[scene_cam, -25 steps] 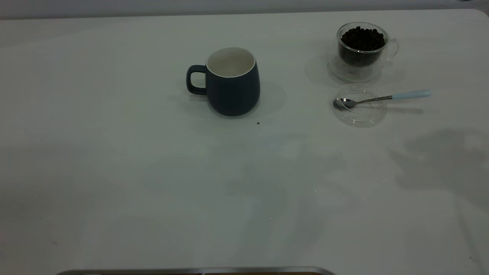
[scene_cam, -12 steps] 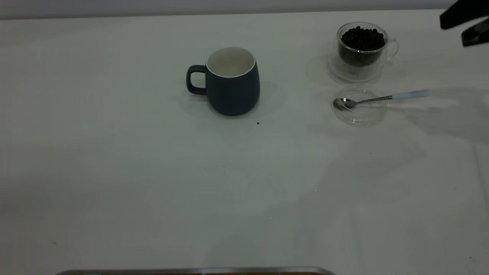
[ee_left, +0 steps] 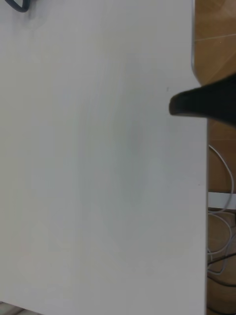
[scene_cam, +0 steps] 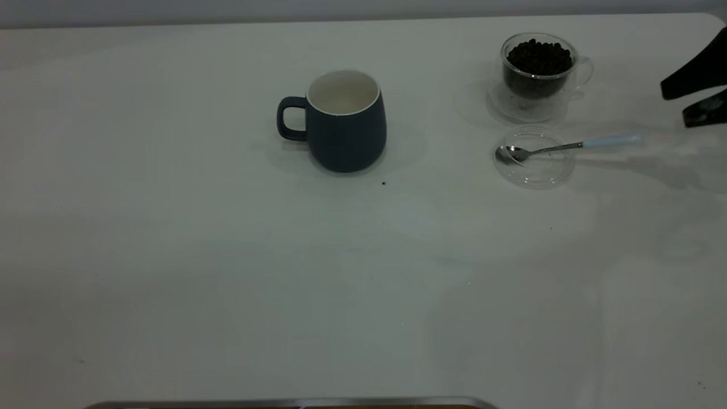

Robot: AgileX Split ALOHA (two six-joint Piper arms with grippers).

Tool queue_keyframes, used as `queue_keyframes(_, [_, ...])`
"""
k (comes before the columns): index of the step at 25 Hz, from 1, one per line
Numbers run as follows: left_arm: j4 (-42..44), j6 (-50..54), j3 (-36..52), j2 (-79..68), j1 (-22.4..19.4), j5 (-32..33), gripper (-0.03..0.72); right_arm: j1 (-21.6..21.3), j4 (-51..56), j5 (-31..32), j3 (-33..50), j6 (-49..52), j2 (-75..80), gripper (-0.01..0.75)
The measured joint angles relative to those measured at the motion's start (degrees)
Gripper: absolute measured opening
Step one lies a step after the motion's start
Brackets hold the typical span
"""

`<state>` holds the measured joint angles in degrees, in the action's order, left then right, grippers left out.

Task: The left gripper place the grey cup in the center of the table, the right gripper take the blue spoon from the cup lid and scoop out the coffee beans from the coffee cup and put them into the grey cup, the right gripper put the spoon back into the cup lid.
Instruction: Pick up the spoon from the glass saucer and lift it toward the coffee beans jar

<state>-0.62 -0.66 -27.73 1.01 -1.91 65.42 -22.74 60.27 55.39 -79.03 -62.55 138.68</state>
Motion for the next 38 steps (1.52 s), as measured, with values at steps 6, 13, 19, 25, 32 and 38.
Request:
queue_keyframes(6, [0.0, 0.0, 0.0, 0.0, 0.0, 0.0, 0.588, 0.0, 1.42, 2.69, -3.53, 0.0, 6.26, 0.59])
queue_keyframes(13, [0.0, 0.05, 0.0, 0.0, 0.0, 0.0, 0.588, 0.0, 5.59, 5.11, -5.04, -3.08, 10.43, 0.59])
queue_keyframes(19, [0.0, 0.0, 0.0, 0.0, 0.0, 0.05, 0.588, 0.0, 9.65, 6.21, -5.04, -6.73, 12.31, 0.59])
queue_keyframes(25, [0.0, 0.0, 0.0, 0.0, 0.0, 0.05, 0.588, 0.31, 10.18, 6.62, -5.09, -7.97, 12.4, 0.59])
queue_keyframes(32, [0.0, 0.0, 0.0, 0.0, 0.0, 0.05, 0.588, 3.2, 11.42, 7.03, -5.14, -8.93, 12.87, 0.59])
queue_keyframes(38, [0.0, 0.0, 0.0, 0.0, 0.0, 0.05, 0.588, 4.9, 12.0, 7.09, -5.14, -9.26, 14.3, 0.588])
